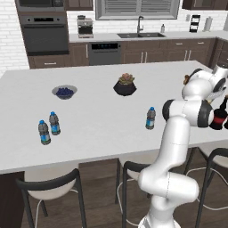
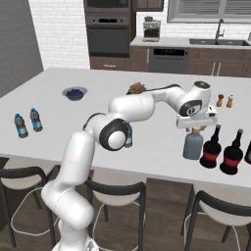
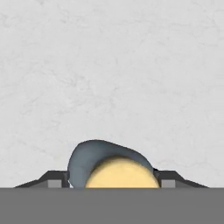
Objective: Move the plastic bottles in the middle to the plastics group, and the glass bottles in the middle to the glass group.
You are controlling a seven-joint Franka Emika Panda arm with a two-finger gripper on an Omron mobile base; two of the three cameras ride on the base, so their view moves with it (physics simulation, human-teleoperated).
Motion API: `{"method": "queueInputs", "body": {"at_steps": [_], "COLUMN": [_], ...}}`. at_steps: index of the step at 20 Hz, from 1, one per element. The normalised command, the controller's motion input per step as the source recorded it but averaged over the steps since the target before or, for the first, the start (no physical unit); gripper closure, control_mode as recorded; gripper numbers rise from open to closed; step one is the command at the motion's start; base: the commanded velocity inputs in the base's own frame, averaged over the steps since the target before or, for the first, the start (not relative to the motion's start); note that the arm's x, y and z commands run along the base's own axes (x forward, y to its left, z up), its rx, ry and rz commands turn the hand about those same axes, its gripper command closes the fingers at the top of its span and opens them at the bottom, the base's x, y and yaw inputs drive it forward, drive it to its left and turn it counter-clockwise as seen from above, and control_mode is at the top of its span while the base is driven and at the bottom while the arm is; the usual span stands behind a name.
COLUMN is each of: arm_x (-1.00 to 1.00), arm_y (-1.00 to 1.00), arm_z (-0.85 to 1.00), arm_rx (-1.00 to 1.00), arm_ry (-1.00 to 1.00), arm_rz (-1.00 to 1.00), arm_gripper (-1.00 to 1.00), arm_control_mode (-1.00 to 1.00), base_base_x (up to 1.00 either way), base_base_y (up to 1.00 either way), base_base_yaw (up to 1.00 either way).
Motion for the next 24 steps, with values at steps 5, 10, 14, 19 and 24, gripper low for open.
{"method": "queueInputs", "body": {"at_steps": [5,10,14,19,24], "arm_x": [0.00,0.00,0.00,-0.19,-0.50], "arm_y": [0.00,0.03,0.13,0.41,0.84], "arm_z": [0.18,0.34,0.86,0.73,0.29], "arm_rx": [-0.04,-0.05,-0.02,0.00,0.00], "arm_ry": [0.00,0.00,0.00,-0.04,-0.06], "arm_rz": [0.00,0.00,0.00,0.00,0.00], "arm_gripper": [-1.00,-1.00,-1.00,-1.00,-1.00], "arm_control_mode": [-1.00,-1.00,-1.00,-1.00,-1.00], "base_base_x": [0.00,0.00,0.00,0.00,0.00], "base_base_y": [0.00,0.00,0.00,0.00,0.00], "base_base_yaw": [0.00,0.00,0.00,0.00,0.00]}}
